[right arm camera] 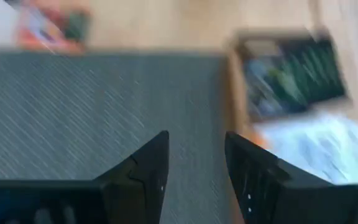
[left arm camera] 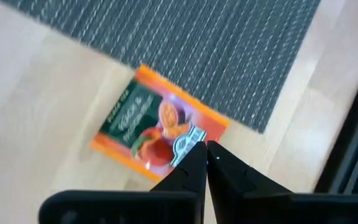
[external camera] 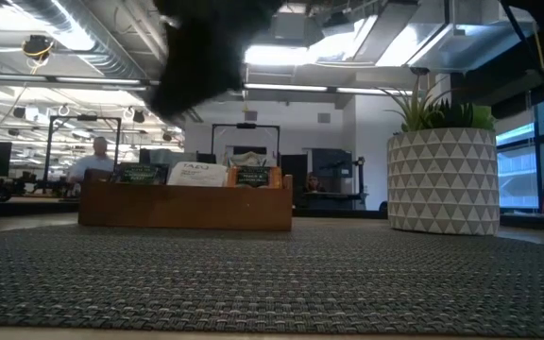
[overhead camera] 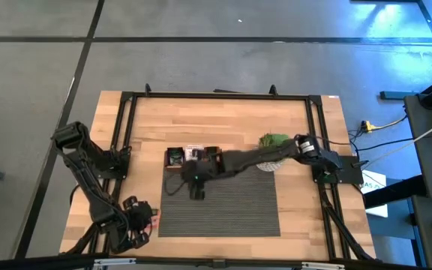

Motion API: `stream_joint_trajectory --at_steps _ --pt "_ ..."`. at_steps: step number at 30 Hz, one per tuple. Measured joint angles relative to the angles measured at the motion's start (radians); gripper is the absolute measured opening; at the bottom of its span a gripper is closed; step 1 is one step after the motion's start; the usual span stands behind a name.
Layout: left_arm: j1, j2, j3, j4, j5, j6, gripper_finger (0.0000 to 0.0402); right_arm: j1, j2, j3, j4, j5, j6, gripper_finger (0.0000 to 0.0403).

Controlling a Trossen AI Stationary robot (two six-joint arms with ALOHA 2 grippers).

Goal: Pick & Place Tea
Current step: Put the orange tea bag to the right section of the wooden organizer

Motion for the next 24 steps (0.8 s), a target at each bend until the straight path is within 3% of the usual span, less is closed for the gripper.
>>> stream_joint_trajectory --at_steps 6,10,18,24 --pt "-0.039 0.045 0.0 -0.011 -0.001 -0.072 0.0007 0.07 0.0 -0.113 0.446 -0.006 -0.05 0.0158" --pt "-0.044 0.092 0.0 -0.007 0.029 -0.068 0.001 0.08 0.0 -0.195 0.642 -0.031 0.011 0.0158" --pt "-0.045 0.151 0.005 -0.012 0.059 -0.066 0.0006 0.053 0.01 -0.235 0.711 -0.121 0.11 0.0158" --pt "-0.044 0.156 0.003 -0.007 0.016 -0.04 0.0011 0.054 0.105 -0.166 0.723 -0.185 0.174 0.0158"
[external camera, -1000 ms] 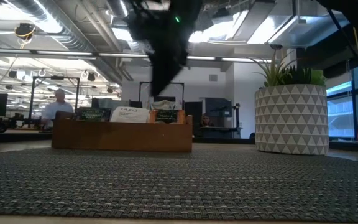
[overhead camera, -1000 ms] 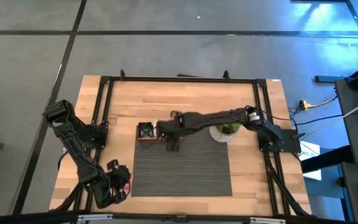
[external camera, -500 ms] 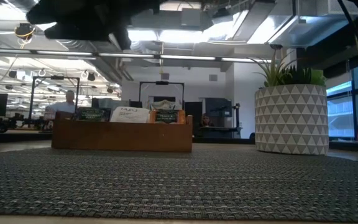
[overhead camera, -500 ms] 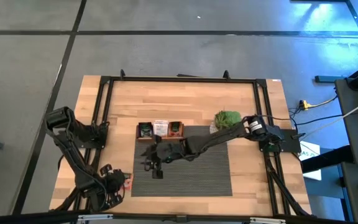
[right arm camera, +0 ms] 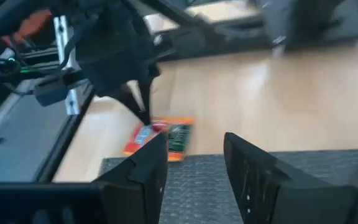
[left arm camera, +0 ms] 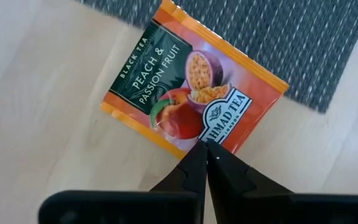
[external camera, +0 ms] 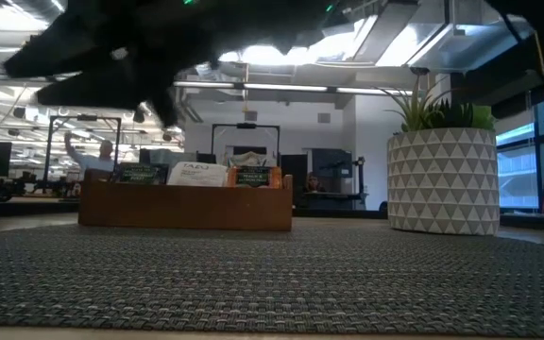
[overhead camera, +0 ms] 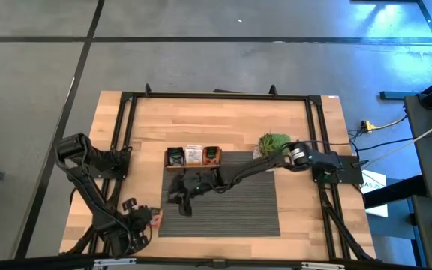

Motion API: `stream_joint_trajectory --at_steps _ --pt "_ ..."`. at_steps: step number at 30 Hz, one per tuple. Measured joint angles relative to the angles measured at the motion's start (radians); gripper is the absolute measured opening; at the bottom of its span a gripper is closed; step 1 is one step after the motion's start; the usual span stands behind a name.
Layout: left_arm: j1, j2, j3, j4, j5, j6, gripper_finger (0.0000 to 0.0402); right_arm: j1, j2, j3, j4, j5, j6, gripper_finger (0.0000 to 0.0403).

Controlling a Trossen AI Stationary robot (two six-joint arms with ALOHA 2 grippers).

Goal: Pick & Place Tea
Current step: Put the orange tea bag to the right section of the wooden organizer

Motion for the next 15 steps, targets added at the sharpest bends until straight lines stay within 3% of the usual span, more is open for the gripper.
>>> stream_joint_trajectory --at_steps 9,15 --pt "0.003 0.003 -0.003 0.002 -0.048 0.008 0.0006 -0.007 0.193 0.204 -0.024 -0.126 0.301 0.0158" --pt "0.007 0.005 -0.005 0.002 -0.078 0.0 0.001 -0.007 0.279 0.334 -0.206 -0.125 0.384 0.0158"
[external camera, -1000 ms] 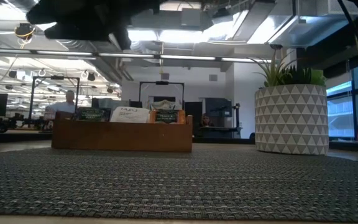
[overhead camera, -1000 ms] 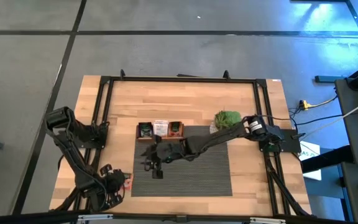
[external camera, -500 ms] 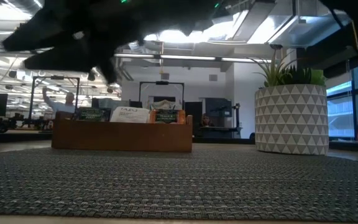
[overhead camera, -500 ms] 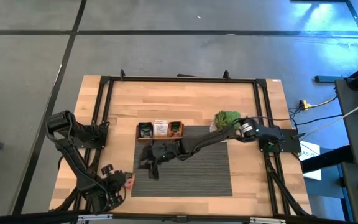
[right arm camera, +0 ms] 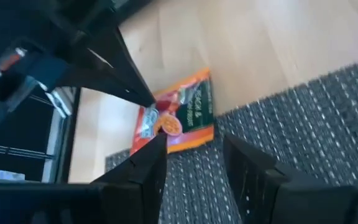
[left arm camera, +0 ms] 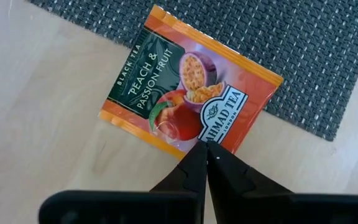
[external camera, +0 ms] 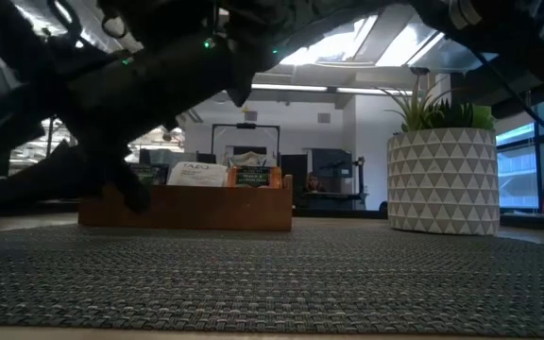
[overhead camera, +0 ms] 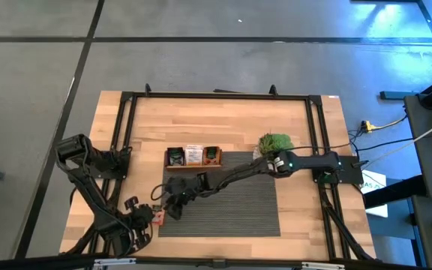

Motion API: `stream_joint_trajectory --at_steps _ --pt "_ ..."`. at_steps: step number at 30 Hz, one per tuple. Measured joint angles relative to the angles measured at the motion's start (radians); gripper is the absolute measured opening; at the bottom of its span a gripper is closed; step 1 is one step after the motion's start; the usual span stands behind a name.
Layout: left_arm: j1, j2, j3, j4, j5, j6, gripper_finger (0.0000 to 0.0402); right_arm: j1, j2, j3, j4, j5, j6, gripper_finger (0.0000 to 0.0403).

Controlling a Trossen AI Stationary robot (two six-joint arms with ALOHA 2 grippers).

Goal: Pick & Place Tea
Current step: Put the orange tea bag to the right section of the wooden organizer

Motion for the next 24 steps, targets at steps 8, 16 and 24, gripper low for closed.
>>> stream_joint_trajectory --at_steps 8,16,24 --pt "0.021 0.0 0.0 0.0 -0.008 0.0 0.0006 0.0 0.036 0.035 -0.008 -0.002 0.082 0.0158" --pt "0.048 0.0 -0.001 0.0 -0.023 0.042 0.001 -0.002 0.035 0.035 -0.016 0.014 0.126 0.0158" --pt "0.064 0.0 -0.001 -0.001 -0.03 0.044 0.0007 -0.003 0.035 0.035 -0.047 0.008 0.129 0.0143"
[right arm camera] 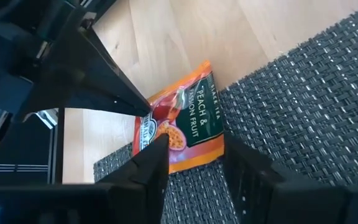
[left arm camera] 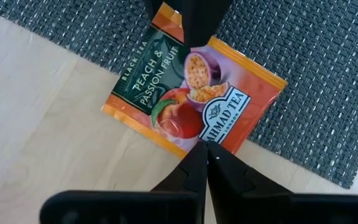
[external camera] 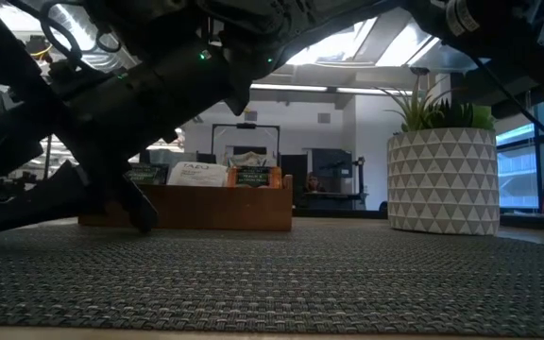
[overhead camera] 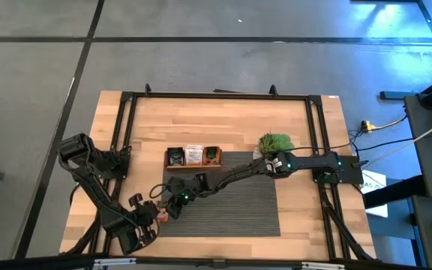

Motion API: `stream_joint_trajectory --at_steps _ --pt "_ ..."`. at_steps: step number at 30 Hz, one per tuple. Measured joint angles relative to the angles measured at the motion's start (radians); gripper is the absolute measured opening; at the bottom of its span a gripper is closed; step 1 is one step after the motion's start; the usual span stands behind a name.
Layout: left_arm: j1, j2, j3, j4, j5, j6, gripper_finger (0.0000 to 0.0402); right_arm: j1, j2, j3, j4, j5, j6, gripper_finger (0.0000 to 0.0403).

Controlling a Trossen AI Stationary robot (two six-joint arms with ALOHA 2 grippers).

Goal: Pick & Place Tea
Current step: Put the orange tea bag to the right section of the wooden organizer

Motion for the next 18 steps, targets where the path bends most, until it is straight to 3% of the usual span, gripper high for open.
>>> stream_joint_trajectory --at_steps 12,18 --pt "-0.001 0.0 0.0 -0.001 -0.006 0.0 0.0006 -0.005 -0.001 0.0 -0.031 0.017 -0.067 0.0013" --pt "-0.011 -0.006 0.0 -0.011 -0.005 -0.001 0.0011 -0.011 -0.003 -0.001 -0.043 0.013 -0.13 0.0006"
